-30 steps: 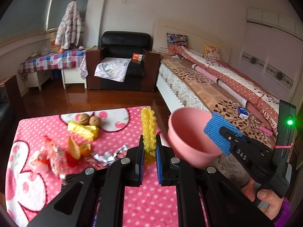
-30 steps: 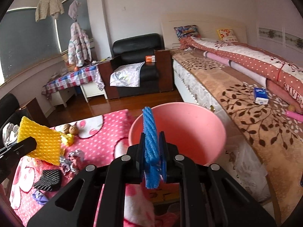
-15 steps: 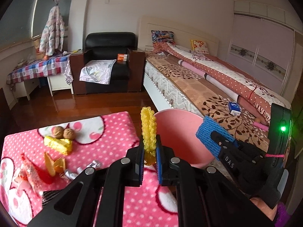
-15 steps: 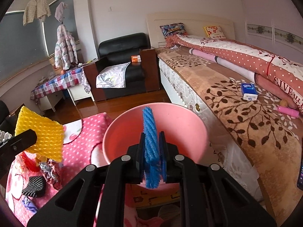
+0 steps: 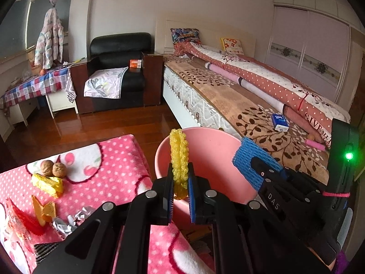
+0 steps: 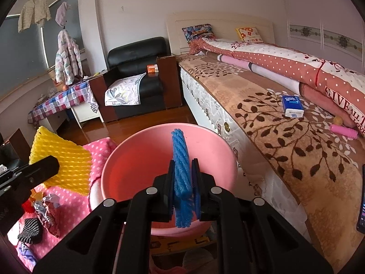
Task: Collect trash
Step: 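Carry the yellow mesh in the left tool and blue mesh in the right tool over the pink bucket, then open the left tool to drop the yellow mesh while the right tool drops the blue mesh into the bucket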
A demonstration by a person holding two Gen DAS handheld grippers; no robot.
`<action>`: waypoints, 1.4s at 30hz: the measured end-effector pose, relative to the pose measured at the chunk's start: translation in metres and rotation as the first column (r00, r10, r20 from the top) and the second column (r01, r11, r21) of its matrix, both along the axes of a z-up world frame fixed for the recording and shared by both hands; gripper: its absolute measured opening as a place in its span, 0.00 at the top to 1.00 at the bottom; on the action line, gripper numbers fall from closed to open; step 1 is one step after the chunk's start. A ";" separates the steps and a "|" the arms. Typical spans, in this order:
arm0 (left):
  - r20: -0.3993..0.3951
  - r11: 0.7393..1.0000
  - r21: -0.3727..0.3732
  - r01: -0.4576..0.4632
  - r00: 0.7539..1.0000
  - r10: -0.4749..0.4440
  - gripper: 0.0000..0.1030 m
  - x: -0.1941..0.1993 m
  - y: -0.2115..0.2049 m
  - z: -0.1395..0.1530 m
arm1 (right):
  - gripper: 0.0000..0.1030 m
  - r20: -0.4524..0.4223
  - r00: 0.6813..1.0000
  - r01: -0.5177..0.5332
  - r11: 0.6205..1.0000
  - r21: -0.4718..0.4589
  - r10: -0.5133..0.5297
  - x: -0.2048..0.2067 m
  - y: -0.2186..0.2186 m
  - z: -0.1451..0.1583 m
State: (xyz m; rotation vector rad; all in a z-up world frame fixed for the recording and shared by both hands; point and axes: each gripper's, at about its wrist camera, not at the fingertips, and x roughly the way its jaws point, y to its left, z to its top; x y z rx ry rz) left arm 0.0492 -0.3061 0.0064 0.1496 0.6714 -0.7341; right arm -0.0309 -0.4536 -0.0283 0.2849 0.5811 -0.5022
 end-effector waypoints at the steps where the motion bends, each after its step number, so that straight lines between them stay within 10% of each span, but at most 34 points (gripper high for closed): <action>1: -0.003 1.000 0.003 0.002 1.000 -0.002 0.91 0.001 -0.003 -0.001 | 0.86 -0.004 1.000 0.003 1.000 0.002 -0.003 0.001 -0.002 -0.002; 21: -0.066 0.998 0.059 0.016 0.998 -0.012 0.90 0.023 -0.031 -0.039 | 0.86 -0.048 0.998 0.031 0.999 0.025 -0.030 0.013 -0.023 -0.022; 26: -0.059 0.998 0.062 0.002 0.998 0.002 0.59 0.025 -0.030 -0.042 | 0.86 -0.056 0.998 0.033 0.999 0.025 -0.031 0.016 -0.025 -0.025; 42: -0.031 0.993 0.087 -0.074 0.997 0.077 0.42 0.016 -0.016 -0.037 | 0.86 -0.045 0.999 0.004 0.999 0.044 -0.002 0.026 -0.029 -0.030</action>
